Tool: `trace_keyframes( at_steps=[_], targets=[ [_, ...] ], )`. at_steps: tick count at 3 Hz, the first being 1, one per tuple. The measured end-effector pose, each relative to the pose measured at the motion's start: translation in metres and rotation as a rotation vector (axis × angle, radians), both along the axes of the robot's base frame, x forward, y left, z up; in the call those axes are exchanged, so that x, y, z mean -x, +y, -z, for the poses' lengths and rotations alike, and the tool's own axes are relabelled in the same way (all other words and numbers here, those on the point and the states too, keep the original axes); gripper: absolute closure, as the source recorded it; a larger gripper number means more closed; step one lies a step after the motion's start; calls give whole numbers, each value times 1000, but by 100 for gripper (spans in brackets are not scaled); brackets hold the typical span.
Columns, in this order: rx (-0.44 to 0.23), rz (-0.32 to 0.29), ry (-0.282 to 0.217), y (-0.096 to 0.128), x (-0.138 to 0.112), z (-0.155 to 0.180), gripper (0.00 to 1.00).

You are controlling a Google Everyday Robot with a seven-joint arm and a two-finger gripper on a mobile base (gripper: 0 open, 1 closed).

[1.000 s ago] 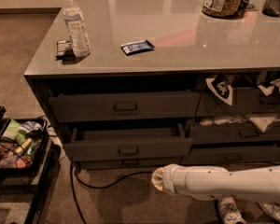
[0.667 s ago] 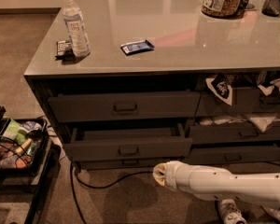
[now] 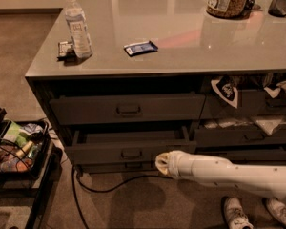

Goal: Open middle drawer

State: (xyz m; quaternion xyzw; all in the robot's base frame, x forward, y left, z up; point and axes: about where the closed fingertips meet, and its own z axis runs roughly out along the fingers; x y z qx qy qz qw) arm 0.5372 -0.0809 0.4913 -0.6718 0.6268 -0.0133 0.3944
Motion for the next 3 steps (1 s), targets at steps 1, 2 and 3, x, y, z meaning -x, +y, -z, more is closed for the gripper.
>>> trace_keyframes(
  at_steps=[1, 2, 3],
  targets=[
    [32, -12, -11, 13, -51, -6, 100],
    [31, -12, -11, 13, -51, -6, 100],
    [7, 11, -66, 8, -69, 2, 100]
  ],
)
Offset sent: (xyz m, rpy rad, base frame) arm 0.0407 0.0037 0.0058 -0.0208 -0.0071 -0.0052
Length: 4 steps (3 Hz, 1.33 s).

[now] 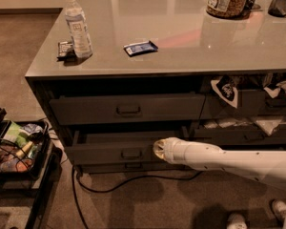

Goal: Open middle drawer

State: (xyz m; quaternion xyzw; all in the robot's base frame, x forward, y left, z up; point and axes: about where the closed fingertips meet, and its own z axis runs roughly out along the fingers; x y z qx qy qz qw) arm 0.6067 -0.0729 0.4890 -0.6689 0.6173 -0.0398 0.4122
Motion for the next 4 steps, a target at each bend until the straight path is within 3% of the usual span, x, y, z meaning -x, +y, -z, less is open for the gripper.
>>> trace_keyframes(
  at_steps=[2, 4],
  targets=[
    [-38, 39, -113, -27, -43, 9, 100],
    [-67, 53, -165, -42, -70, 9, 100]
  ],
)
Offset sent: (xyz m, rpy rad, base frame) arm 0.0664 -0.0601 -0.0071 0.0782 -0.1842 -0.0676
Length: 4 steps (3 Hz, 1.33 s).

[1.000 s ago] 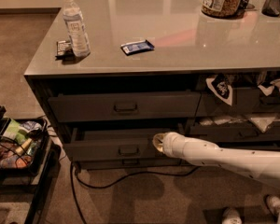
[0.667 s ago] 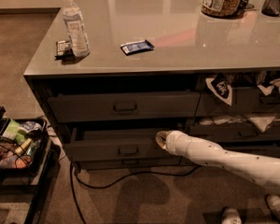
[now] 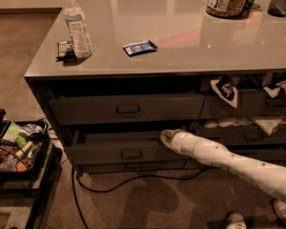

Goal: Open middle drawer

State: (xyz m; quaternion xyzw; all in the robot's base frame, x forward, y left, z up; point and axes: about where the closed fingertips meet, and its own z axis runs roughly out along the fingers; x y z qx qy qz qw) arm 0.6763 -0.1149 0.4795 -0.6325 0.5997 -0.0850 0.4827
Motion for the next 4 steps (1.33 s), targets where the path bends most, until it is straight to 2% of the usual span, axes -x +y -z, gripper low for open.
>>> trace_keyframes(
  at_steps=[1, 2, 3, 4],
  targets=[
    [9, -8, 27, 4, -16, 9, 100],
    [24, -35, 78, 16, -28, 29, 100],
    [61, -80, 145, 31, -37, 45, 100],
    [80, -112, 232, 36, -29, 49, 100]
  ],
)
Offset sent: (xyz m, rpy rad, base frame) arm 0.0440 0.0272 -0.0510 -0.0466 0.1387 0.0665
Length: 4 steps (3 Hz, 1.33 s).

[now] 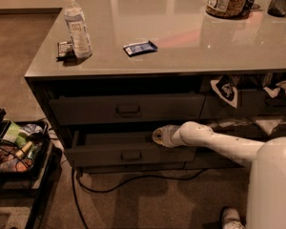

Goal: Open middle drawer

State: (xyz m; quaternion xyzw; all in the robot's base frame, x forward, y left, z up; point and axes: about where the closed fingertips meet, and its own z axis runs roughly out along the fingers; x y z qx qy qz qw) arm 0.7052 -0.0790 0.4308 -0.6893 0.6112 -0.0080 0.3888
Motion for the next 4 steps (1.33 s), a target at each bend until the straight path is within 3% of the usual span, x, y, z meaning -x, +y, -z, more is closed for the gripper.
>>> trace_keyframes(
  at_steps=[2, 4],
  targets=[
    [10, 4, 89, -10, 31, -12, 100],
    [3, -5, 197, -14, 52, -1, 100]
  ],
)
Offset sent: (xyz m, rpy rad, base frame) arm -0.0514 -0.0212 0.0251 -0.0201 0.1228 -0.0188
